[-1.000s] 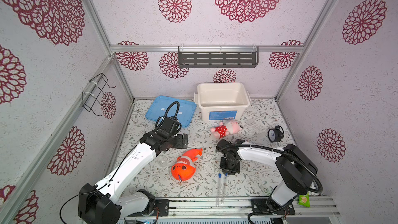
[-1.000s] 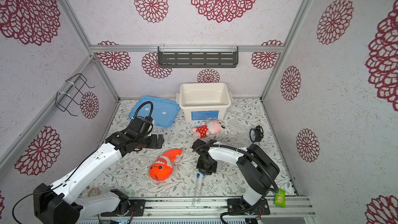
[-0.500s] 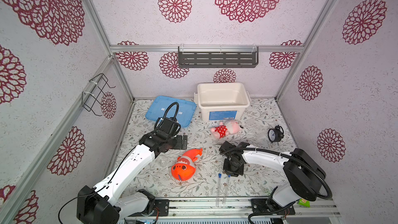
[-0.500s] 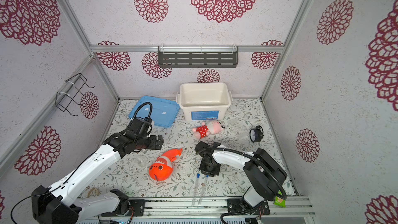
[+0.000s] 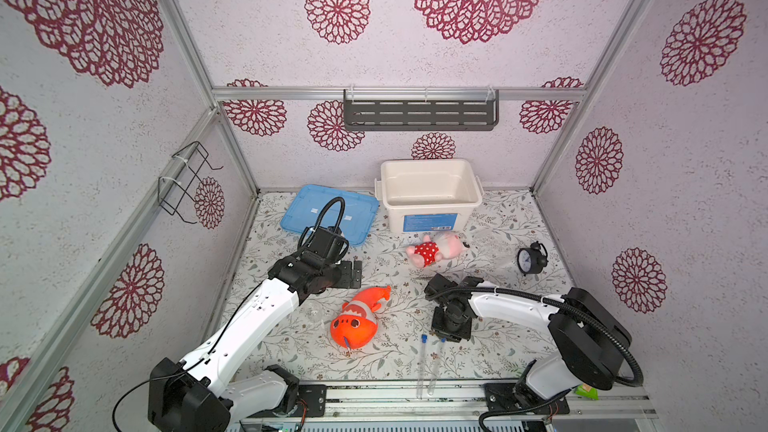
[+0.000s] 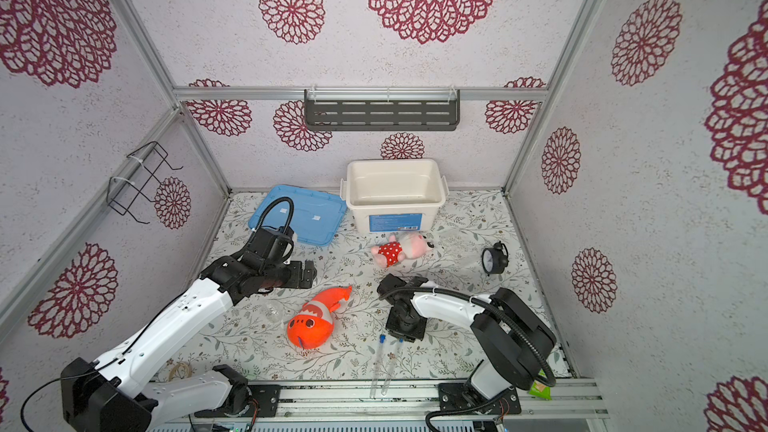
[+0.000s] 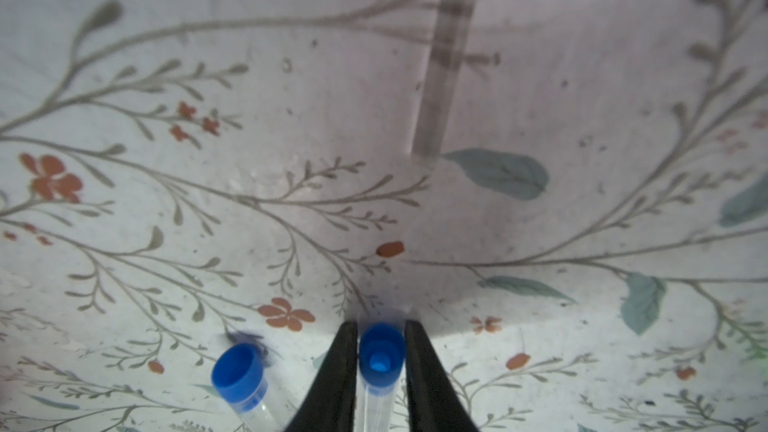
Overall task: Organize the chemistry lab equipment
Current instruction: 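Close the right gripper on one blue-capped test tube and lift it, then carry the test tube with the right gripper toward the black alarm clock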
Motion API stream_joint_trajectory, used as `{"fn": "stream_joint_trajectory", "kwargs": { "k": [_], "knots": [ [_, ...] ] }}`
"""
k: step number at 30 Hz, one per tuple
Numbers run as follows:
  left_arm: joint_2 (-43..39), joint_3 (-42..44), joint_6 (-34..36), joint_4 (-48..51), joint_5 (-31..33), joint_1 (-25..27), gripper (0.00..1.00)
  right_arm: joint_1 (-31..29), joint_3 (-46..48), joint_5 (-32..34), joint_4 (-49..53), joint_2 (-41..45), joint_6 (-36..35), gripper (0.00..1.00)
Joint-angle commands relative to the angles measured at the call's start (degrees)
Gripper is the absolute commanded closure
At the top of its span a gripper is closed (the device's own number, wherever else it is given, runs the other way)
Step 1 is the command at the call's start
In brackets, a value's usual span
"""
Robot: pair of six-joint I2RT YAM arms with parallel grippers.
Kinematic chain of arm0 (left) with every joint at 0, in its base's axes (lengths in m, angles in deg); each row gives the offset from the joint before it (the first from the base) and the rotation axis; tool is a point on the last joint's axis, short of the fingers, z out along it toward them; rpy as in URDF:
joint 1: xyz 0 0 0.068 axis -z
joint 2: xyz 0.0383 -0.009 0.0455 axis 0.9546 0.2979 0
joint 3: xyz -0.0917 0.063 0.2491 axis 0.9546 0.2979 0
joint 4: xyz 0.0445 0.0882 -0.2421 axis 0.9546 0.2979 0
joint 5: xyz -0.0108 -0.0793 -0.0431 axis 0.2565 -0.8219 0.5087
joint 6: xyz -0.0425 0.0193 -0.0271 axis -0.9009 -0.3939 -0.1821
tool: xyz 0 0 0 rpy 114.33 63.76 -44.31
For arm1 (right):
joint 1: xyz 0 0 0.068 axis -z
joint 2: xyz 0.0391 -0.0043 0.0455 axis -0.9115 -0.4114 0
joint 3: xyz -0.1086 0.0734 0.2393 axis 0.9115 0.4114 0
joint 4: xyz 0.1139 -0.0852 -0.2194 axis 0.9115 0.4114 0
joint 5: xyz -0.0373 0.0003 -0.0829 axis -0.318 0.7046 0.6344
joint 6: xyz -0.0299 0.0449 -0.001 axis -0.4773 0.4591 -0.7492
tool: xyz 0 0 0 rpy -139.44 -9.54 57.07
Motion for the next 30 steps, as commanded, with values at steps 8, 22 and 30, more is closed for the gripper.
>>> {"fn": "stream_joint_trajectory", "kwargs": {
  "k": [8, 22, 30],
  "knots": [
    [-0.50, 0.01, -0.93, 0.04, 0.45, -0.10, 0.03, -0.41, 3.13, 5.30, 2.45, 6.72, 4.59, 0.80],
    [0.97, -3.70, -1.01, 0.84, -1.75, -0.15, 0.03, 12.21, 8.94, 16.99, 11.89, 27.78, 2.29, 0.82],
    [0.24, -5.08, -2.04, 1.40, -3.16, -0.15, 0.03, 19.51, 1.58, 26.26, 18.39, 28.41, -6.70, 0.83]
  ]
}}
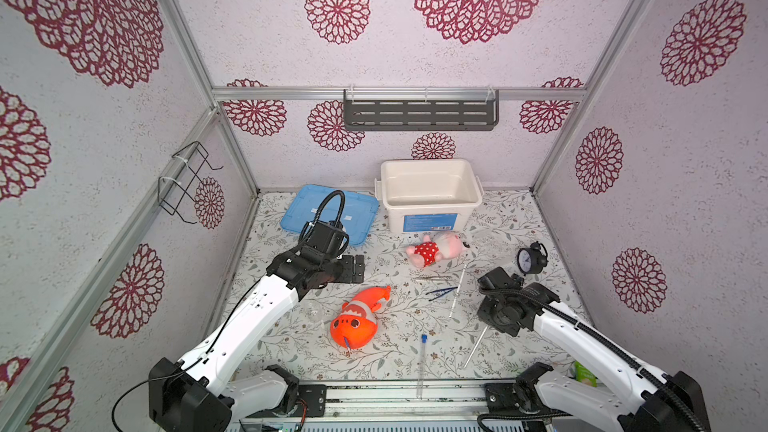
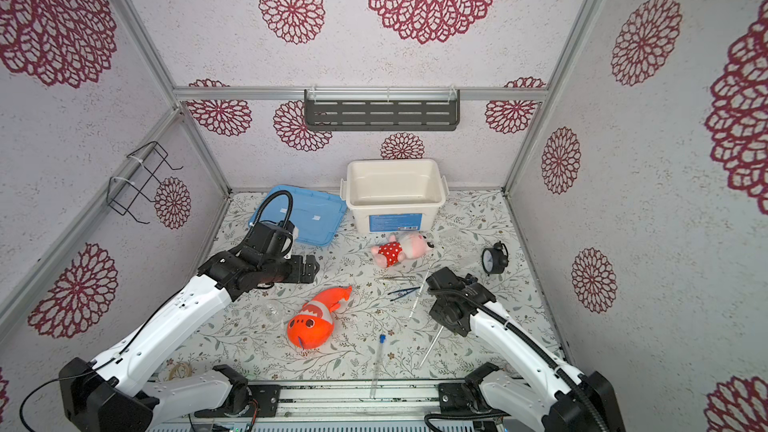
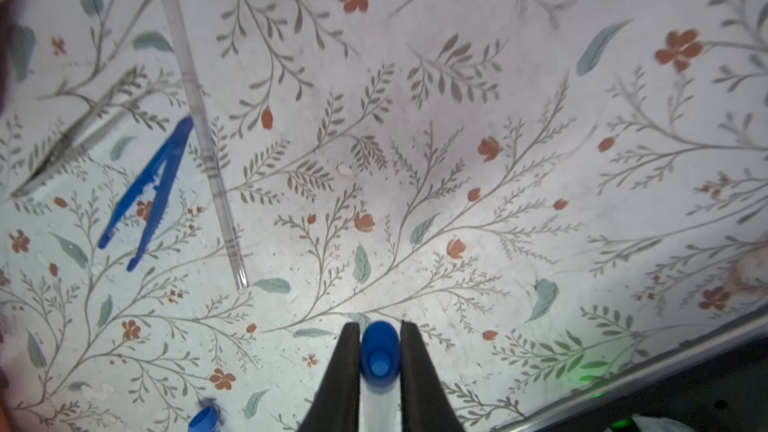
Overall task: Organize the chemistry lab equipment
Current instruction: 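Carry the test tube with the right gripper toward the black alarm clock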
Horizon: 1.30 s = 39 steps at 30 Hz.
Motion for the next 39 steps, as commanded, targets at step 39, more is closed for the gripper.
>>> {"fn": "stream_joint_trajectory", "kwargs": {
  "k": [39],
  "knots": [
    [-3.94, 0.13, -9.82, -2.29, 8.58, -1.68, 0.03, 23.43, -20.49, 25.01, -51.25, -17.56, -42.26, 0.88]
  ]
}}
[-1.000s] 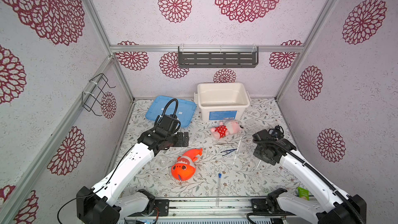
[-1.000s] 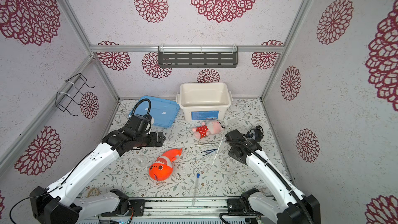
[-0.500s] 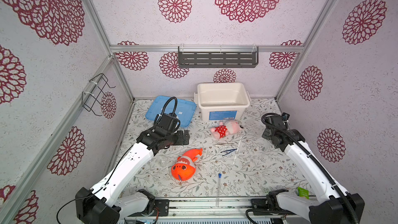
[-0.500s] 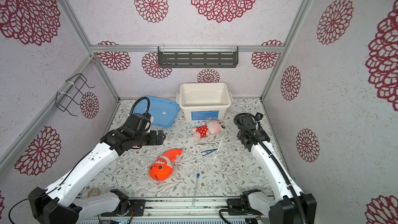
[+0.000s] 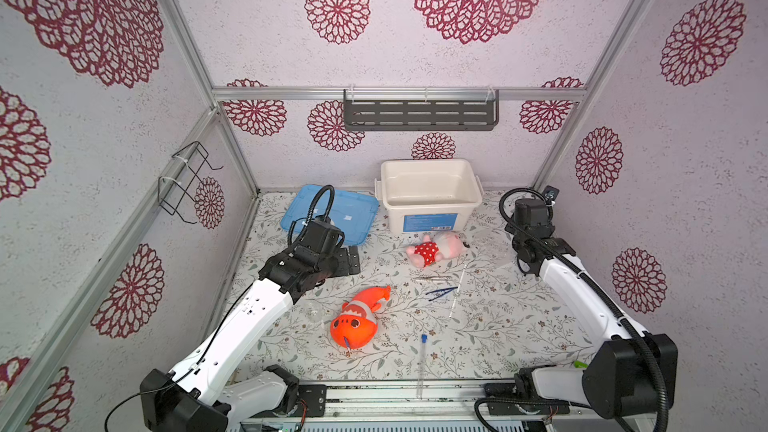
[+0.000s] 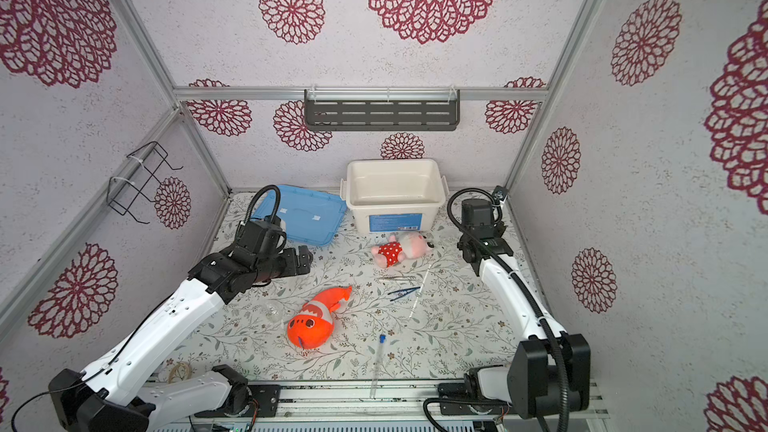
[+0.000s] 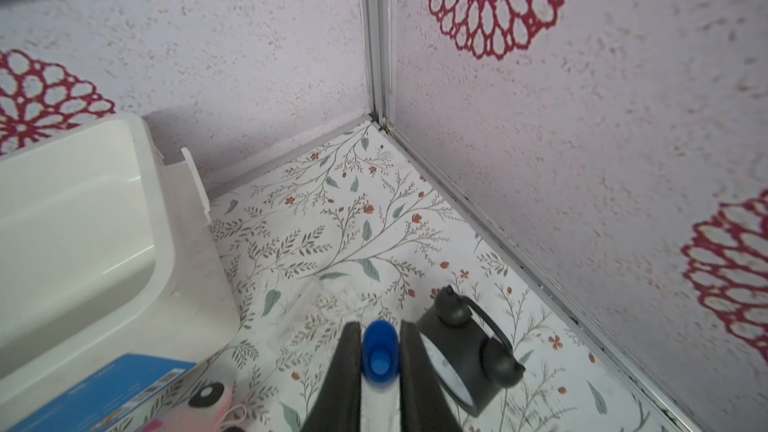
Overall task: Organize the chemistry lab equipment
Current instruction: 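Carry the test tube with the right gripper toward the black alarm clock, then lower the held test tube upright beside the black alarm clock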
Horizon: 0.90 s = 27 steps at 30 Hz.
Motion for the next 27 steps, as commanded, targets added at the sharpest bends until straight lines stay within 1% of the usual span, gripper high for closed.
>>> {"fn": "stream_joint_trajectory", "kwargs": {
  "k": [1, 6, 12, 15, 18, 25, 27],
  "knots": [
    [-1.37, 1.14, -2.72, -1.29, 2.45, -1.06, 0.03, 1.74, -1.13, 2.27, -8.96, -1.33, -4.79, 0.88],
    [-1.43, 1.51, -4.30, -1.42, 2.33, -1.62, 0.03, 2.64, 2.54, 1.39, -17.27, -2.44, -10.16, 0.88],
    [-1.13, 1.83, -5.69, -1.37, 1.54, -1.85, 0.03, 2.80, 5.87, -0.54, -22.34, -4.02, -11.24, 0.88],
    [-0.78, 1.87, -5.59, -1.04, 1.38, -1.88, 0.03, 2.82, 7.35, 0.30, -24.67, -5.67, -12.60, 0.87],
    [-0.42, 1.29, -5.05, -0.25, 1.78, -1.88, 0.03, 2.87, 7.97, 0.52, -25.35, -6.81, -12.34, 0.87],
    [-0.42, 1.19, -4.07, 0.40, 2.21, -1.90, 0.02, 2.89, 12.25, -0.04, -29.09, -5.08, -11.97, 0.87],
    [-0.34, 1.28, -4.04, 0.46, 2.23, -1.90, 0.03, 2.79, 12.91, -1.45, -30.46, -5.01, -12.98, 0.86]
  ]
}}
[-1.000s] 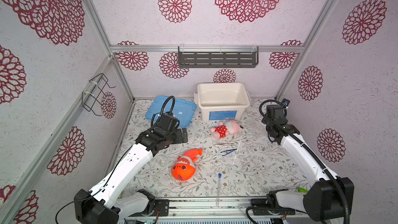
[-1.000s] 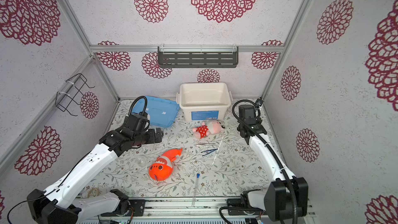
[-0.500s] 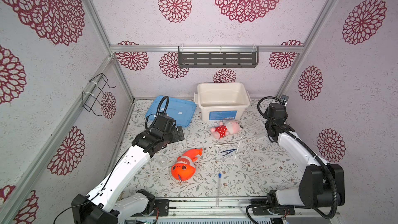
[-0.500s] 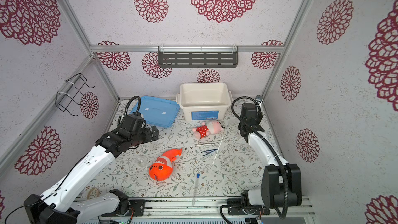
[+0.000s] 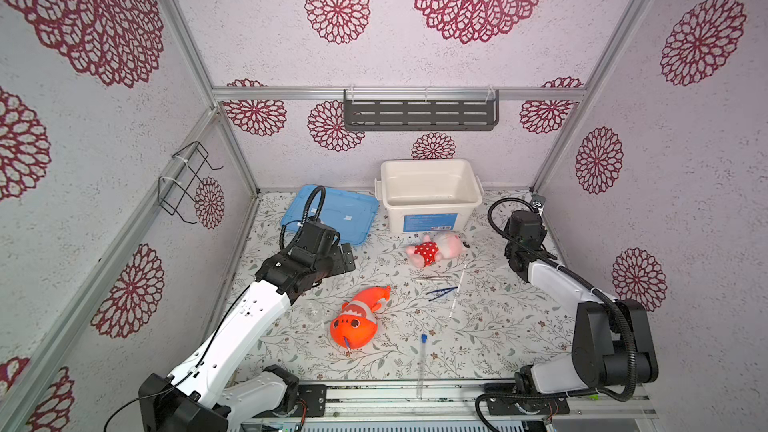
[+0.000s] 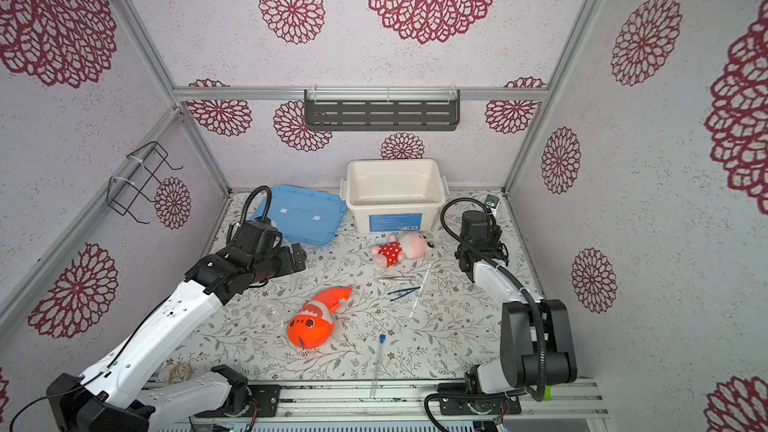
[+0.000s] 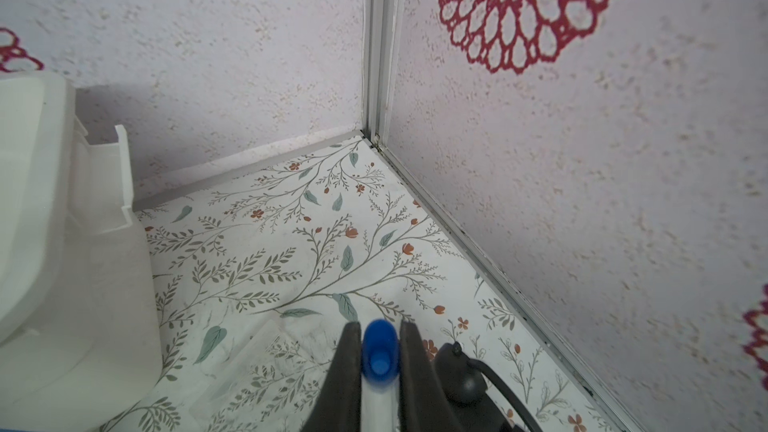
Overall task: Organize the chemistry lab equipment
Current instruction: 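Lower the held test tube upright beside the black alarm clock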
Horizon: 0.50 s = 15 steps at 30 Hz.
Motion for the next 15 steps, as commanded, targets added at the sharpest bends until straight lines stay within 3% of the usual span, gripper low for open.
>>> {"fn": "stream_joint_trajectory", "kwargs": {
  "k": [1, 15],
  "knots": [
    [0.25, 0.25, 0.16, 0.31, 0.64, -0.33, 0.03, 0.33, 0.40, -1.25, -3.93, 1.88, -1.30, 0.86],
    [-0.63, 1.43, -0.92, 0.07, 0.02, -0.34, 0.03, 0.31, 0.82, -0.30, -6.95, 0.82, -1.59, 0.86]
  ]
}}
